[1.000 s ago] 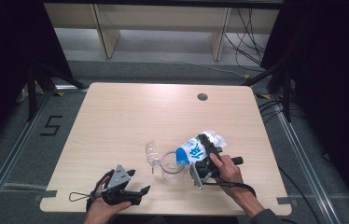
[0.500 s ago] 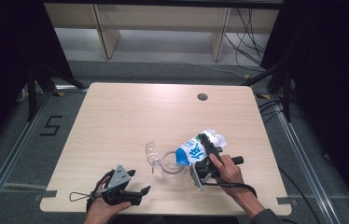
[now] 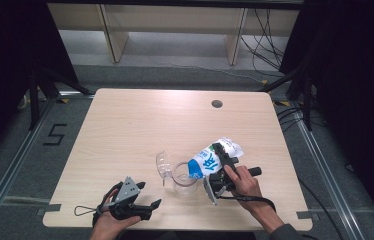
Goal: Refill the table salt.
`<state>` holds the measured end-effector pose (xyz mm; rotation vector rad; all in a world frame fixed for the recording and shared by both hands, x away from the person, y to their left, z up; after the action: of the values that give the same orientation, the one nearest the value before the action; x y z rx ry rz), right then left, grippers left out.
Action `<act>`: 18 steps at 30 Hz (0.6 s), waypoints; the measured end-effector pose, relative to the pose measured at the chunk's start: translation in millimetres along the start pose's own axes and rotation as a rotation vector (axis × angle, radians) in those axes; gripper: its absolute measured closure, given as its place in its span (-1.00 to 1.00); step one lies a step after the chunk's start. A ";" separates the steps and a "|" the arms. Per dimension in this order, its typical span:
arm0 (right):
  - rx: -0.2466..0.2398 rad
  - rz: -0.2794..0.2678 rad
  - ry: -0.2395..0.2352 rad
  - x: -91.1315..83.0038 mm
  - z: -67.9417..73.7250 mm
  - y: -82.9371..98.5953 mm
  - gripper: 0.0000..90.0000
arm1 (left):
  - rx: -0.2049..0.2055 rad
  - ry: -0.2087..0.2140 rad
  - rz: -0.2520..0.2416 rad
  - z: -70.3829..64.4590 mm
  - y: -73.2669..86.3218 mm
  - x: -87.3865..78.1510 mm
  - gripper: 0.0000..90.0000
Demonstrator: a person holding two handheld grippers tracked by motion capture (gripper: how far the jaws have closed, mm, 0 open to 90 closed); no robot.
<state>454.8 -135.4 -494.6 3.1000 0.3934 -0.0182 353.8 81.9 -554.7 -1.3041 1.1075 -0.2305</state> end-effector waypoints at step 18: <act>0.002 0.007 0.009 -0.3 -0.4 1.3 0.15 | 0.001 0.001 0.003 -0.5 0.5 0.5 -0.57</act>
<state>454.8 -136.7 -494.1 3.1045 0.3826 -0.0051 353.5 81.5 -555.3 -1.3021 1.1102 -0.2298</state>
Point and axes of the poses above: each handheld gripper's, and its own axes: x roughly forward along the jaws, y roughly out of its underside, z roughly to its left, the point moved 10 cm from there along x, roughly forward along the jaws, and after that the axes turned 5 degrees about y, right-handed, at the moved point
